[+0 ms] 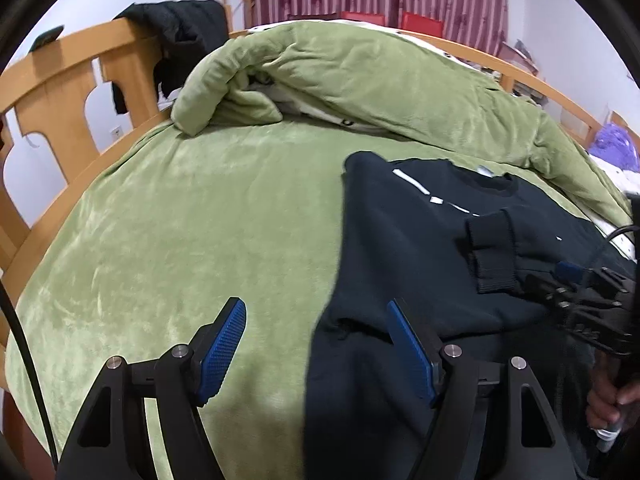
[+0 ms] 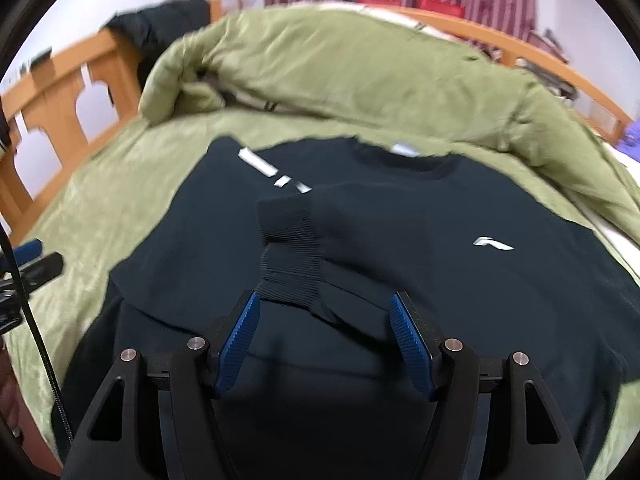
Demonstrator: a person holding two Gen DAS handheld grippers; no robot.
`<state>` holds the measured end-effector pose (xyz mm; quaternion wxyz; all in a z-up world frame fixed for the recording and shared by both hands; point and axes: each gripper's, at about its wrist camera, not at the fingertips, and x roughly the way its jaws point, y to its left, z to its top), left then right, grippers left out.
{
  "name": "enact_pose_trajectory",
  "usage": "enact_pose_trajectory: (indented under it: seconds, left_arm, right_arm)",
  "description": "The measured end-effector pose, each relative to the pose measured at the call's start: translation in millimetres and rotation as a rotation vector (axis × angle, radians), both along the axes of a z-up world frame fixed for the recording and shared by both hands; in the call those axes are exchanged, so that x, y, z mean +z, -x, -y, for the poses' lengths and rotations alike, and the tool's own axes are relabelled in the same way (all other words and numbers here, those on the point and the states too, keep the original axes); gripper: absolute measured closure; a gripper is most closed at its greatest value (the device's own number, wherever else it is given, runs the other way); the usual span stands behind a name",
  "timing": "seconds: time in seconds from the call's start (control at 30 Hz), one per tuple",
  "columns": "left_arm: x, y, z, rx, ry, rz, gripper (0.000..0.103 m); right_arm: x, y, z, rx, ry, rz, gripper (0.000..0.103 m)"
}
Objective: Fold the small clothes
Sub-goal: 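Grasp the other sleeve cuff with the right tool and lift it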
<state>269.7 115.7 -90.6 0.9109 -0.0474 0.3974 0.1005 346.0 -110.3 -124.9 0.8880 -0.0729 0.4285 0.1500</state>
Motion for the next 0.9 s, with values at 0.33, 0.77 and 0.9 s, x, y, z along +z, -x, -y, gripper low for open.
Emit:
enact_pose_trajectory:
  seconds: [0.33,0.77,0.9]
  left_arm:
    - [-8,-6,-30,0.062,0.085,-0.003,0.032]
    - [-3,-16,4,0.014,0.093,0.007,0.032]
    - [0,-21,19,-0.001,0.096,0.01,0.032]
  right_arm:
    - [-58,-35,-46,0.053,0.216,-0.016,0.013]
    - [14,-32,82,-0.159,0.032,0.129,0.09]
    - [36,-23,168,-0.309,-0.065,0.13,0.095]
